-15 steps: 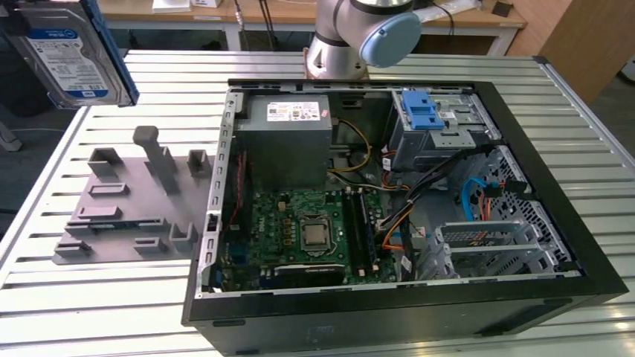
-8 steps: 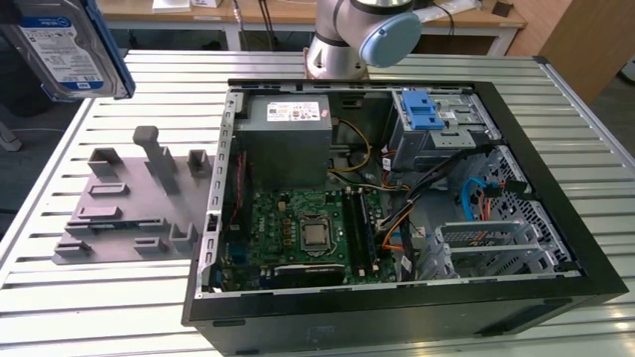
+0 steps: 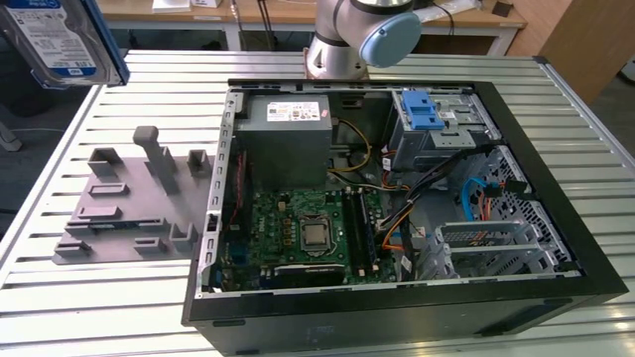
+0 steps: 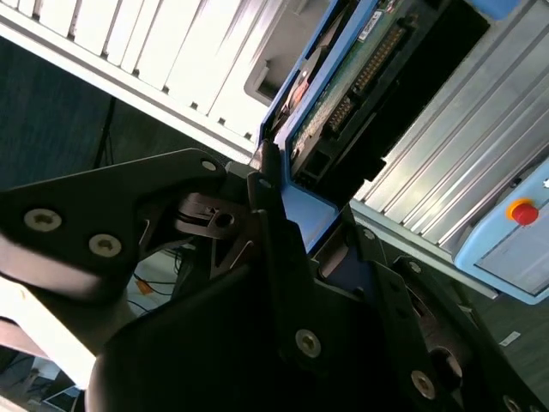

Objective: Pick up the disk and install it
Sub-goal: 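Pick up the disk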

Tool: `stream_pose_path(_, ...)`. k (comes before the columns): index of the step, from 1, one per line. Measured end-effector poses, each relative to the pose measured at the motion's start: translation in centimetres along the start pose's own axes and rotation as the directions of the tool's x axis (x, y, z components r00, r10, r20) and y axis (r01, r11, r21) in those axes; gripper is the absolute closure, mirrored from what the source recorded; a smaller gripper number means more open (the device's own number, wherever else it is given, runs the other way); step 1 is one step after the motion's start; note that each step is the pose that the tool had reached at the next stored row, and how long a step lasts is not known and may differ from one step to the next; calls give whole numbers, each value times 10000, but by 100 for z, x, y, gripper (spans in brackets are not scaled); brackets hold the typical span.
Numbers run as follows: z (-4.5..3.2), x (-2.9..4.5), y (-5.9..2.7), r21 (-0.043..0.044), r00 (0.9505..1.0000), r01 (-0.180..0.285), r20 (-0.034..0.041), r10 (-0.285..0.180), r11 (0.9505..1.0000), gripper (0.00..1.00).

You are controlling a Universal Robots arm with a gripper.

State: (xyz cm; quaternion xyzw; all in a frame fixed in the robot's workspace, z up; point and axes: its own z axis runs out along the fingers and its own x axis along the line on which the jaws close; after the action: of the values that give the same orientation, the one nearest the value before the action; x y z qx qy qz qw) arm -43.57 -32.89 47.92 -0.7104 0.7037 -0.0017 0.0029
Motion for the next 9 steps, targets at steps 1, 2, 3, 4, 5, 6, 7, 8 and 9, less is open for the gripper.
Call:
stream_pose_path(1, -28, 0, 0, -1, 10000, 0, -1, 0, 10000, 64)
stream_pose_path(2, -55, 0, -1, -1, 10000, 0, -1, 0, 10000, 64)
stream_pose_path(3, -79, 0, -1, -1, 10000, 0, -1, 0, 10000, 64)
stream_pose_path(4, -98, 0, -1, -1, 10000, 0, -1, 0, 10000, 64)
stream_pose_path(5, -105, 0, -1, -2, 10000, 0, -1, 0, 10000, 64)
stream_pose_path(6, -105, 7, 0, -1, 10000, 0, 0, 0, 10000, 64)
stream_pose_path(7, -106, 26, 0, -2, 10000, -2, 0, 2, 10000, 64)
stream_pose_path(8, -106, 54, 0, -1, 10000, -1, 0, 1, 10000, 64)
stream_pose_path(9, -105, 83, 0, -1, 10000, 0, 0, 0, 10000, 64)
